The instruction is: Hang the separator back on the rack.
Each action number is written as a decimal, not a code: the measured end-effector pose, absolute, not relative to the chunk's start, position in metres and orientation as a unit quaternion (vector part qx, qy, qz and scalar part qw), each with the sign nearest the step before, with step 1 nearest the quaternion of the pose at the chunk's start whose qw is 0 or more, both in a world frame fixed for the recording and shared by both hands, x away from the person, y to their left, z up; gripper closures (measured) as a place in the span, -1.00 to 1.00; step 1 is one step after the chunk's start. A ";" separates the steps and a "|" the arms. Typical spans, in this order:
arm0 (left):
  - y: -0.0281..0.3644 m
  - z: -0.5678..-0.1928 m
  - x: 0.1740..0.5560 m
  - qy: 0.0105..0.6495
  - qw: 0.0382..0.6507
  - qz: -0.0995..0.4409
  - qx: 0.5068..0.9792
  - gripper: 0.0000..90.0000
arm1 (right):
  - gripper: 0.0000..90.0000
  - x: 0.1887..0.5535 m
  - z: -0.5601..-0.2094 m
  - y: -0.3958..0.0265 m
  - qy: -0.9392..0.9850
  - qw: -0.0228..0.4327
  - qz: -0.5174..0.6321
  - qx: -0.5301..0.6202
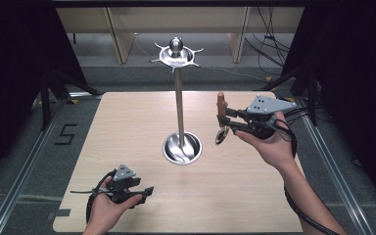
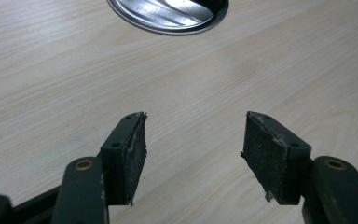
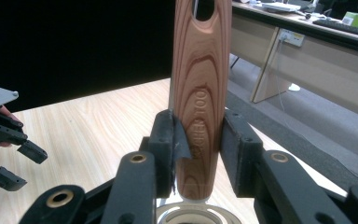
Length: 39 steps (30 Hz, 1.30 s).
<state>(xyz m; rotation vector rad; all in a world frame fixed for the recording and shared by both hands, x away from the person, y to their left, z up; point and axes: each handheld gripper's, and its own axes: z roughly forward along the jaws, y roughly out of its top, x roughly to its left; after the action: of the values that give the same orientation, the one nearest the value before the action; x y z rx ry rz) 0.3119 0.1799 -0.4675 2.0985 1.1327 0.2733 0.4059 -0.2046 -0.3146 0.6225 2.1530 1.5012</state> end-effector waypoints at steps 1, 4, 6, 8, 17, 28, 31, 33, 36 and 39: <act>0.180 -0.467 0.312 0.439 0.362 0.106 0.815 -0.15 | 0.52 0.406 -0.313 -0.205 0.783 0.213 0.540 0.224; 0.181 -0.467 0.312 0.436 0.357 0.107 0.819 -0.15 | 0.52 0.407 -0.312 -0.205 0.783 0.214 0.540 0.221; 0.181 -0.467 0.312 0.435 0.355 0.107 0.820 -0.15 | 0.52 0.407 -0.312 -0.204 0.781 0.214 0.543 0.222; 0.181 -0.467 0.312 0.435 0.358 0.110 0.819 -0.15 | 0.52 0.408 -0.311 -0.204 0.781 0.220 0.541 0.220; 0.181 -0.467 0.312 0.434 0.355 0.107 0.821 -0.15 | 0.52 0.408 -0.307 -0.203 0.782 0.220 0.539 0.222; 0.179 -0.468 0.312 0.443 0.366 0.108 0.811 -0.15 | 0.52 0.411 -0.304 -0.203 0.782 0.225 0.538 0.220; 0.178 -0.468 0.312 0.444 0.366 0.110 0.810 -0.15 | 0.52 0.411 -0.304 -0.202 0.780 0.225 0.541 0.222; 0.178 -0.469 0.312 0.443 0.367 0.107 0.811 -0.15 | 0.52 0.412 -0.302 -0.202 0.783 0.221 0.539 0.218; 0.178 -0.469 0.312 0.443 0.368 0.108 0.810 -0.15 | 0.52 0.412 -0.300 -0.200 0.781 0.221 0.541 0.220; 0.178 -0.469 0.312 0.444 0.368 0.108 0.810 -0.15 | 0.52 0.413 -0.298 -0.200 0.784 0.228 0.538 0.211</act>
<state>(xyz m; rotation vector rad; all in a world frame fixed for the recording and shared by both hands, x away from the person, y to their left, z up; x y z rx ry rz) 0.3116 0.1779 -0.4688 2.0805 1.1396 0.2784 0.4134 -0.2002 -0.2979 0.5812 2.1580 1.4822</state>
